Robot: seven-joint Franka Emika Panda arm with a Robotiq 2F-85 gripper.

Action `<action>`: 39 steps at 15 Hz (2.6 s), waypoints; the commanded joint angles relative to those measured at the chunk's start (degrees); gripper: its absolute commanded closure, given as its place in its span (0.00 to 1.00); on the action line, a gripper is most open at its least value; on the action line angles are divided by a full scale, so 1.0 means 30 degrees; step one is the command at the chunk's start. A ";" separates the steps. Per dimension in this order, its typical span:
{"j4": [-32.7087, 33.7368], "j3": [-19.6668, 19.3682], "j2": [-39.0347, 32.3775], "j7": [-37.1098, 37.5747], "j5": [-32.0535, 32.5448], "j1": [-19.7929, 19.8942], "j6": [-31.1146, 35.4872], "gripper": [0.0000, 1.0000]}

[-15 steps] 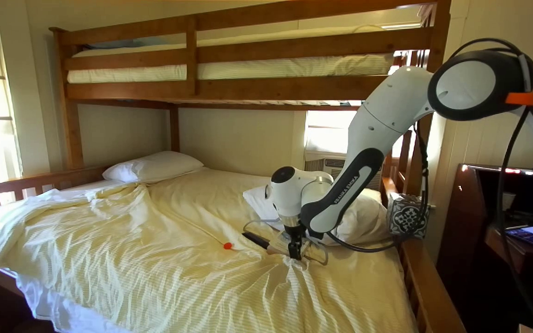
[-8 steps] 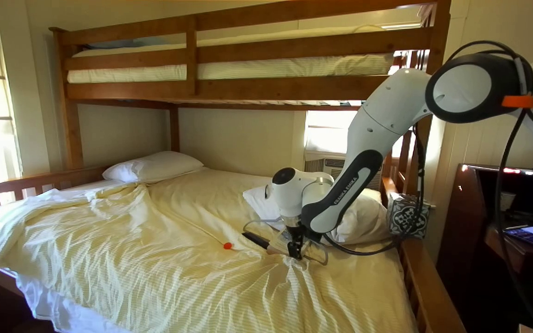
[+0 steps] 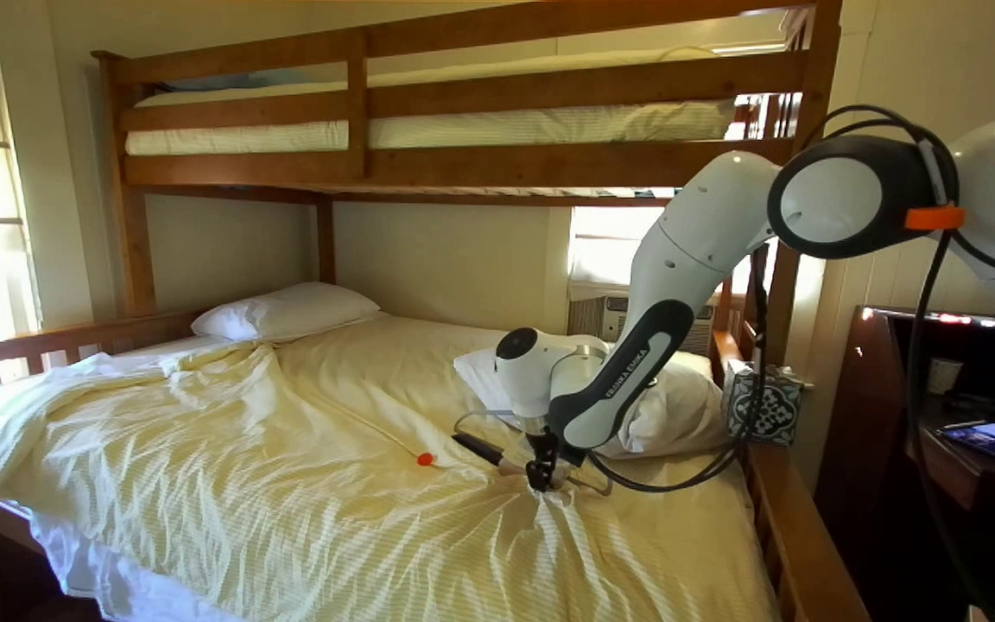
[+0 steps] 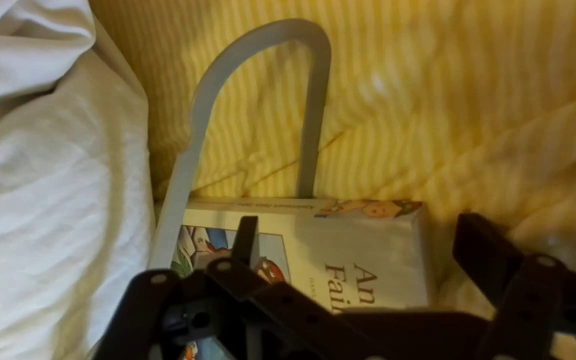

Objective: Put the book on the pillow

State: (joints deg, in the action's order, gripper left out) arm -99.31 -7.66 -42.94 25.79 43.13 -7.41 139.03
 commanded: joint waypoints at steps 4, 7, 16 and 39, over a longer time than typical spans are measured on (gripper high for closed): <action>0.1089 -0.0529 -0.0748 0.0176 -0.0264 -0.0571 -0.0685 0.00; 0.1402 -0.0583 -0.1069 -0.0546 0.0137 -0.0797 -0.0911 0.00; 0.4923 -0.1322 -0.3932 0.0183 0.0201 -0.1582 -0.1911 0.00; 0.1787 -0.2039 0.0956 0.3189 0.1182 -0.2767 0.0673 0.93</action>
State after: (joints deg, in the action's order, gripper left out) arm -86.64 -14.78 -47.17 32.69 44.16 -14.83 135.34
